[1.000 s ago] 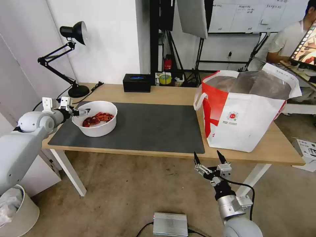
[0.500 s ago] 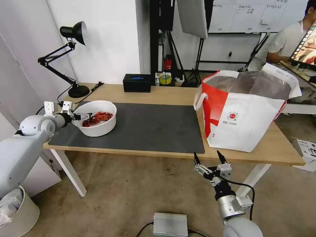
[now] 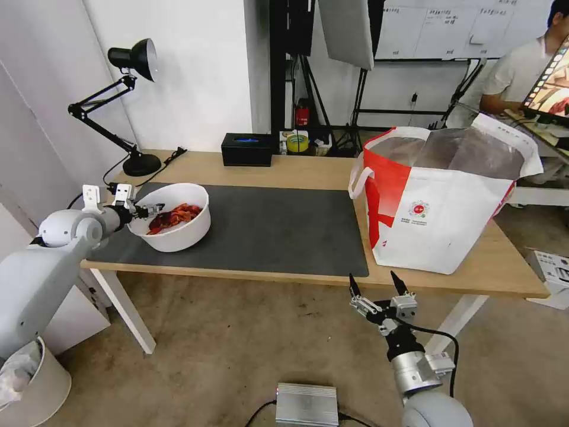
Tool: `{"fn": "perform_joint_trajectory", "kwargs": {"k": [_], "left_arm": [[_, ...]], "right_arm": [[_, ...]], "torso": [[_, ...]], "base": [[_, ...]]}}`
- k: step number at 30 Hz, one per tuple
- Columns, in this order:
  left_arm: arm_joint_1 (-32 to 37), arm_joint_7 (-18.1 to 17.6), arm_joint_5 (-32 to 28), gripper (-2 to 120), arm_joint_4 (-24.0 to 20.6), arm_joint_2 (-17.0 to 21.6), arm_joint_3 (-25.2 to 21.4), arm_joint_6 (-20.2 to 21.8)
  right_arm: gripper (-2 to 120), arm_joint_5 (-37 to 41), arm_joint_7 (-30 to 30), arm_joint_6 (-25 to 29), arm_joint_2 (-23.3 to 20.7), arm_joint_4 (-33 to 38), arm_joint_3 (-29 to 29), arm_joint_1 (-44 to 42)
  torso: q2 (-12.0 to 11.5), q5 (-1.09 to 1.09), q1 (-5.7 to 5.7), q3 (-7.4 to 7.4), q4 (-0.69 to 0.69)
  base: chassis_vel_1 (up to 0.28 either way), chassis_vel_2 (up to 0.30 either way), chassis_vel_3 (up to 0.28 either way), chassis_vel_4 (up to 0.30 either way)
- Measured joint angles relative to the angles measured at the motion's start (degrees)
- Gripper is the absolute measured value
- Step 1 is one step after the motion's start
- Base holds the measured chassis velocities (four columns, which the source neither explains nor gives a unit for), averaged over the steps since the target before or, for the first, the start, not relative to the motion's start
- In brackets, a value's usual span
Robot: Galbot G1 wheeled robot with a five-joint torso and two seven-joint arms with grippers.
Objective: Pick up the trash from the table and place it into the takeout bag.
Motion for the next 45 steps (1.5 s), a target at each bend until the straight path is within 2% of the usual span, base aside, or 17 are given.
{"fn": "perform_joint_trajectory", "kwargs": {"k": [2,6,10,24,33,36,40,45], "left_arm": [[0.36,-0.02,0.01,27,-0.4,0.07,-0.21,-0.18],[0.51,-0.02,0.01,19,-0.82,0.16,-0.32,-0.21],[1.04,-0.01,-0.09,0,-2.03,0.4,-0.75,-0.15],[4.67,-0.08,-1.66,0,-5.91,1.26,-3.03,0.16],[8.57,-1.51,-5.02,0,-10.69,3.18,-6.06,0.59],[9.86,-2.29,-7.02,0,-12.62,3.66,-7.0,0.63],[11.81,-5.09,-12.54,0,-17.22,4.03,-8.51,1.44],[12.65,-8.13,-16.88,0,-20.37,3.85,-8.88,2.09]], "right_arm": [[100,0.0,0.0,0.0,0.0,0.0,0.0,0.0],[100,0.0,0.0,0.0,0.0,0.0,0.0,0.0],[100,0.0,0.0,0.0,0.0,0.0,0.0,0.0],[100,0.0,0.0,0.0,0.0,0.0,0.0,0.0],[100,0.0,0.0,0.0,0.0,0.0,0.0,0.0],[100,0.0,0.0,0.0,0.0,0.0,0.0,0.0],[100,0.0,0.0,0.0,0.0,0.0,0.0,0.0],[100,0.0,0.0,0.0,0.0,0.0,0.0,0.0]], "torso": [[0.0,0.01,0.0,0.0,0.0],[0.0,0.0,0.0,0.0,0.0],[0.0,-0.01,0.0,0.0,-0.01],[0.0,-0.01,0.0,0.0,0.0],[0.0,-0.02,0.0,0.01,0.0],[0.0,-0.02,0.0,0.01,0.0],[0.0,-0.01,0.0,0.0,0.0],[0.0,0.0,0.0,0.01,0.0]], "base": [[0.0,0.0,0.0,0.0],[0.0,0.0,0.0,0.0],[0.0,0.0,0.0,0.0],[0.0,0.0,0.0,0.0],[0.0,0.0,0.0,0.0],[0.0,0.0,0.0,0.0],[0.0,0.0,0.0,0.0],[0.0,0.0,0.0,0.0]]}}
